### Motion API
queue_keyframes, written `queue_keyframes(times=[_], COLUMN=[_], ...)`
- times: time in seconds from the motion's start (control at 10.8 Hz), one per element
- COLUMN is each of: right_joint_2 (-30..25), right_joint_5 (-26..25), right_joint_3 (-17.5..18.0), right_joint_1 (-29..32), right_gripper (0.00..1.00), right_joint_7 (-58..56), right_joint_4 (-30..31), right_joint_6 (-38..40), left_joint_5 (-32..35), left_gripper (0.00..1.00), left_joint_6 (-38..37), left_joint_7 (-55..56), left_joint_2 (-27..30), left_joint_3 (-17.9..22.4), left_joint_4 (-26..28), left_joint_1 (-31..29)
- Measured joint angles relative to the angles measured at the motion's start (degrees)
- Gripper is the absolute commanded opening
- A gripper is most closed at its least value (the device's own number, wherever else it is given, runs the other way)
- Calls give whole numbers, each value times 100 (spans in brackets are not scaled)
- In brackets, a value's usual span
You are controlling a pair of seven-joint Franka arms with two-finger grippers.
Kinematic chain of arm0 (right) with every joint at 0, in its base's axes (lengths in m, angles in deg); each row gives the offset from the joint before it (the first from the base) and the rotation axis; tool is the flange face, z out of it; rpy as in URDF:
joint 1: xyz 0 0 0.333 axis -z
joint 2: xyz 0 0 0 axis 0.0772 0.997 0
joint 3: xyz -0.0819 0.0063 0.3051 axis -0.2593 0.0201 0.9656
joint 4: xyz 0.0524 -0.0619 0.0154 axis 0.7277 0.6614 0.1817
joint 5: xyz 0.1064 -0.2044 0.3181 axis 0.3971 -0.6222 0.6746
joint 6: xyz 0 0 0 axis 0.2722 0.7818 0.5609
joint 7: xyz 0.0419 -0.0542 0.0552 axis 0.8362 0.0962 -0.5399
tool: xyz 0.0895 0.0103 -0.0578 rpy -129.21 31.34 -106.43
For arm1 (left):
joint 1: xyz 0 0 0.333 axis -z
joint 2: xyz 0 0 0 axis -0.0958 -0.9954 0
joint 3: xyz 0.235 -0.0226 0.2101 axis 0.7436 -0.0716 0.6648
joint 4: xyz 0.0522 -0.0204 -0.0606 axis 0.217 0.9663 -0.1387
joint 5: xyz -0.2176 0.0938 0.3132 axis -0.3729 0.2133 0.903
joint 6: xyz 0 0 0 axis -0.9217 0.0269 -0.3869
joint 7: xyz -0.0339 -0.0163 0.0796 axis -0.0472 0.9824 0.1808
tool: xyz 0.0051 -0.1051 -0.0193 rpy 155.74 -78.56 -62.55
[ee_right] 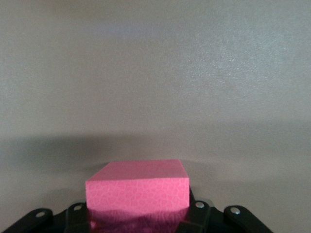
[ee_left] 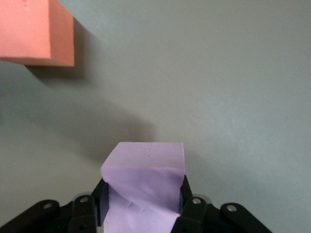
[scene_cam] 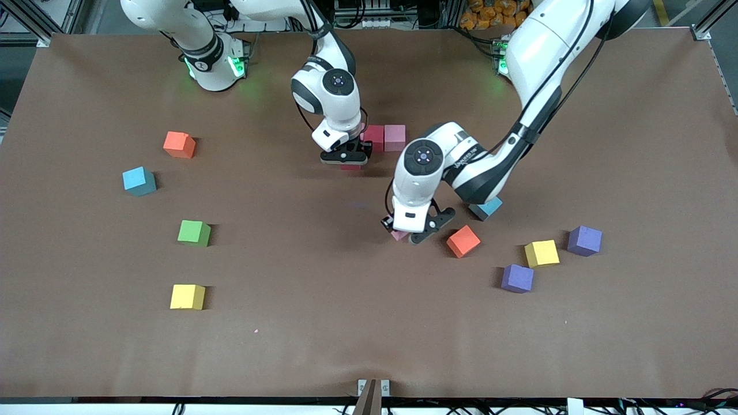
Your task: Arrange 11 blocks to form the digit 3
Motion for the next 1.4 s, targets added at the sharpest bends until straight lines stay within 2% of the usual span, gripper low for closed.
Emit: queue_keyframes(times=[0.84,0.93,1.02,1.12,1.4], right_joint_2=[32,32,32,32,47], right_joint_5=[0,-1,-2,-1,-1], right_joint_3=[0,0,0,0,0], right_joint_1=[-10,-10,-10,-10,-11], right_gripper=[44,56,83,100,100], right_joint_7=[49,49,49,55,165], right_joint_4=[-43,-44,-44,-44,-52], right_joint_6=[-2,-2,-2,-2,-2], left_joint_5=[80,81,81,82,132], left_gripper=[51,51,51,53,52], left_joint_6=[-1,-1,-1,-1,-35], left_joint_7=[-264,-295,-316,-323,-331], left_joint_2=[-15,-15,-15,-15,-19], left_joint_3=[120,120,121,126,146], left_joint_4=[-88,-90,-93,-93,-93], left_joint_1=[153,153,153,153,152])
